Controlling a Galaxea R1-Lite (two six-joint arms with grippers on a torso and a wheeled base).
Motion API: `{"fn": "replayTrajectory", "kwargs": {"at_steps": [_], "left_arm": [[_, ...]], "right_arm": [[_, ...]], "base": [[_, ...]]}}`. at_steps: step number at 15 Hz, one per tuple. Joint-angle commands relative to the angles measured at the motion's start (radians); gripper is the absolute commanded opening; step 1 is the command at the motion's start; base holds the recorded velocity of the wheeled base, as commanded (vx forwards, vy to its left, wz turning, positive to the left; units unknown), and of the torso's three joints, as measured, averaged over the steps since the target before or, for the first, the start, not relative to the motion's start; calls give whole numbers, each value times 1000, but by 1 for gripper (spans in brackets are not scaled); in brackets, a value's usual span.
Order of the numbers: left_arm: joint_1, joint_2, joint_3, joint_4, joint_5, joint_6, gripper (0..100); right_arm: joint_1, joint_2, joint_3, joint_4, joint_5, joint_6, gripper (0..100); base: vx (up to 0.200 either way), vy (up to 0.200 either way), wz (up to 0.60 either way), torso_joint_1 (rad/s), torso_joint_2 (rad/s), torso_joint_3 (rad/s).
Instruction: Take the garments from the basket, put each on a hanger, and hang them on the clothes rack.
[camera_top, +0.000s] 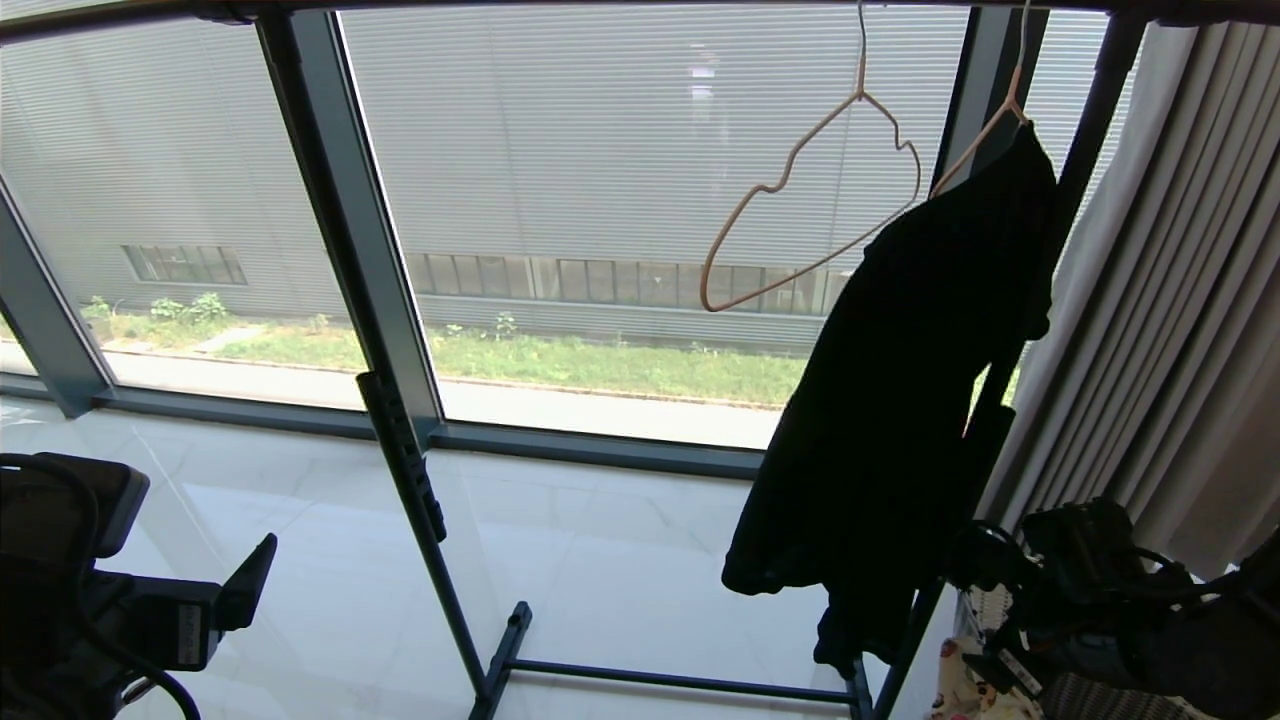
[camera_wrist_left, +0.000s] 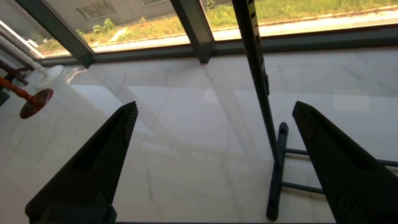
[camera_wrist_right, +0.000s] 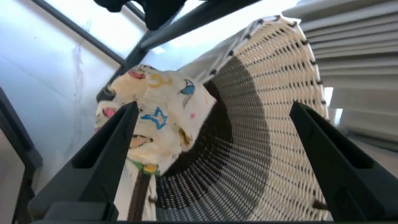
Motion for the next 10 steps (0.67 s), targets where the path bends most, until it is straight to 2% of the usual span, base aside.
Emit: {"fn": "replayTrajectory", "kwargs": {"at_steps": [1, 5, 10], "left_arm": [[-1, 4, 2, 0, 1, 0, 100], [-4, 27, -1, 0, -1, -2, 100], [-4, 27, -1, 0, -1, -2, 100]], "right_arm": [[14, 87, -20, -2, -1, 0, 100], [15, 121, -57, -4, -12, -1, 100], [67, 158, -83, -4, -20, 0, 100]], "base": [[0, 0, 0, 0, 0, 0], [0, 0, 0, 0, 0, 0], [0, 0, 0, 0, 0, 0]]}}
